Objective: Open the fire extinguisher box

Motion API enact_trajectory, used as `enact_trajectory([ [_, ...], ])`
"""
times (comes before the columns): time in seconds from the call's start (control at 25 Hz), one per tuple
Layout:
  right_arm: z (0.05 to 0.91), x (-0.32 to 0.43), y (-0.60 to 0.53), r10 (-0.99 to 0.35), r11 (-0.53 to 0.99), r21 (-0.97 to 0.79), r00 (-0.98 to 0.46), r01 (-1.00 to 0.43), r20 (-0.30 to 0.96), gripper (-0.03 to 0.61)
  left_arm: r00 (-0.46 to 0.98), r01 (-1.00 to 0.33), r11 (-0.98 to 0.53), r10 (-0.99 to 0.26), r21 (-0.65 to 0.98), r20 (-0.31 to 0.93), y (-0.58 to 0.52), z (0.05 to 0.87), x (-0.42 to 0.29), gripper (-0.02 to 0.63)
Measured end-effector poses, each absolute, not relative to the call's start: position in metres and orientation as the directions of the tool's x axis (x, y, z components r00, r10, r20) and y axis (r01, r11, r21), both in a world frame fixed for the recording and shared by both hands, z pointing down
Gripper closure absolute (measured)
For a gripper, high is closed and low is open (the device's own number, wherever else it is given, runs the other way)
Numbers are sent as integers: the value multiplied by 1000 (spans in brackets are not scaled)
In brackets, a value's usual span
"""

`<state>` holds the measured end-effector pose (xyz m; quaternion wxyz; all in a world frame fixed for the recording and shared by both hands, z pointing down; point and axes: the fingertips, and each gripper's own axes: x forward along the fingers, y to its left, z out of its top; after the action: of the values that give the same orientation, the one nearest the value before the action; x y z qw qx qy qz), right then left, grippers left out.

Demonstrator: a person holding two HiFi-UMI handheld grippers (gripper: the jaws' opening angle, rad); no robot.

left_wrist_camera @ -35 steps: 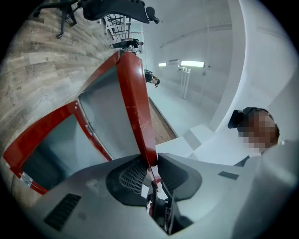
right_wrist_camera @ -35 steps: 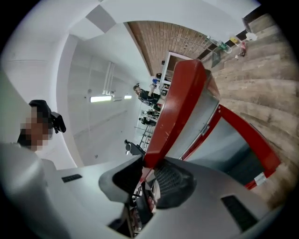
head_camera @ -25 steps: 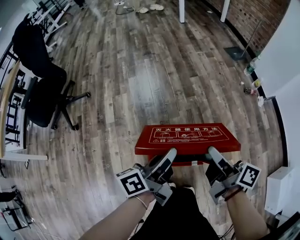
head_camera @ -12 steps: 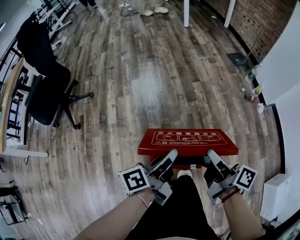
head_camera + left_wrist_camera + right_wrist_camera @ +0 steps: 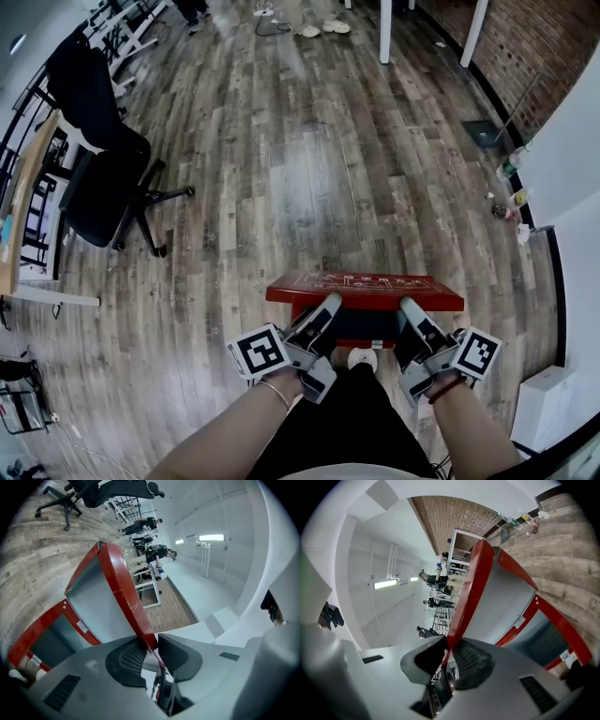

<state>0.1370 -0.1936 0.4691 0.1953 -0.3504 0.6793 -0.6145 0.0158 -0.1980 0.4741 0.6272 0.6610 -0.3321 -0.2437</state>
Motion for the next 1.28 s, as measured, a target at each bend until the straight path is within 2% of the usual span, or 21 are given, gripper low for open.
enact_trajectory([
  [0.24,467,139,-217,-722,-20,-968,-665,-251,188,523,640,-140,18,-761,990,104,-225,467,18,545],
  [0.4,467,140,-232,-727,-49,-977,-664,-205,176,529,615,-237,50,-765,970,190,-237,476,10,545],
  [0.6,468,140,-248,-724,-81,-984,-670,-158,167,535,589,-175,49,-795,983,145,-257,467,16,545],
  [0.72,469,142,-257,-718,-93,-984,-675,-150,171,537,570,-193,71,-804,979,171,-266,471,15,545],
  [1.28,474,142,-289,-759,-86,-985,-630,-153,164,545,534,-99,56,-839,993,101,-297,475,15,545],
])
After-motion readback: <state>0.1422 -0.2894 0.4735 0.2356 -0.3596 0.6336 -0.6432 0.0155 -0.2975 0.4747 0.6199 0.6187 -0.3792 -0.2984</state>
